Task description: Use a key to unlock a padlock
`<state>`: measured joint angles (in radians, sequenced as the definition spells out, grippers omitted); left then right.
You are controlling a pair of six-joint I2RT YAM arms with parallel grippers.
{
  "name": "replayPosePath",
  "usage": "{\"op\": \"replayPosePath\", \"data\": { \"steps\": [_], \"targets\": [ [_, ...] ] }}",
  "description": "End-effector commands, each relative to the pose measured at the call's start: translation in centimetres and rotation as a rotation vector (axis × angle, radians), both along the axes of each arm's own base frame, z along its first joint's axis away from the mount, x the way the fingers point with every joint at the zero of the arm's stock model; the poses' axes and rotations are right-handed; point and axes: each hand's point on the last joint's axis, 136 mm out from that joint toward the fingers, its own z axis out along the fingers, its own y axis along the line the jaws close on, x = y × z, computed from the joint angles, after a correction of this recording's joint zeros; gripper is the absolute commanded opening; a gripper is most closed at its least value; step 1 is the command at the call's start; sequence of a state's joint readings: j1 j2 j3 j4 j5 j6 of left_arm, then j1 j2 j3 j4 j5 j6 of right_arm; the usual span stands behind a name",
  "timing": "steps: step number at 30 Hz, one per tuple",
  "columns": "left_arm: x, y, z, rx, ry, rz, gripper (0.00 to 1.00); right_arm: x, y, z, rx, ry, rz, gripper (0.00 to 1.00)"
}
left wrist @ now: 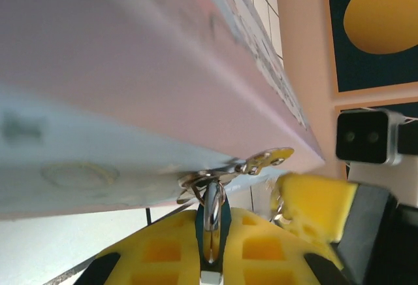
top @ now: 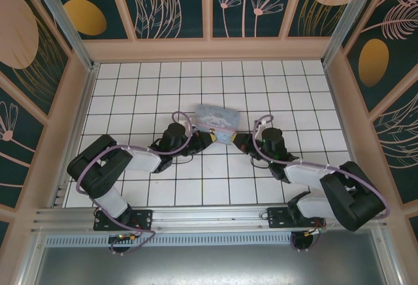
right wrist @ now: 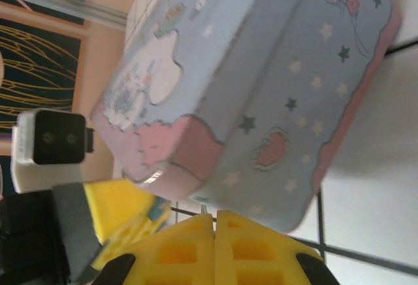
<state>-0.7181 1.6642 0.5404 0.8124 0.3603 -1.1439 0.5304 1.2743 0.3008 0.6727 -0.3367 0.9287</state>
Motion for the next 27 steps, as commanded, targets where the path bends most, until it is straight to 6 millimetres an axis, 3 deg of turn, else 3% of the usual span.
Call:
{"op": "replayPosePath", "data": {
  "steps": [1, 7, 13, 17, 27],
  "targets": [
    [-0.2, -0.4, 2.2, -0.083, -0.025, -0.013, 0.00, -0.4, 0.6, 0.9, 0.007, -0.026, 0.066, 0.00],
    [0.0, -0.7, 2.8, -0.151, 0.009, 0.003, 0.00, -4.0, -0.5, 0.3, 0.059, 0.007, 0.039, 0.00],
    [0.1, -1.2, 4.0, -0.209, 0.019, 0.000, 0.00, -5.8, 0.7, 1.0, 0.121, 0.034, -0.010, 0.00],
    [0.0, -1.2, 4.8, -0.242, 0.026, 0.000, 0.00, -5.6, 0.8, 1.1, 0.189, 0.071, -0.093, 0.00],
    [-0.2, -0.8, 5.7, -0.275, 0.040, 0.020, 0.00, -3.8, 1.9, 3.4, 0.299, 0.039, -0.213, 0.00]
  ]
}}
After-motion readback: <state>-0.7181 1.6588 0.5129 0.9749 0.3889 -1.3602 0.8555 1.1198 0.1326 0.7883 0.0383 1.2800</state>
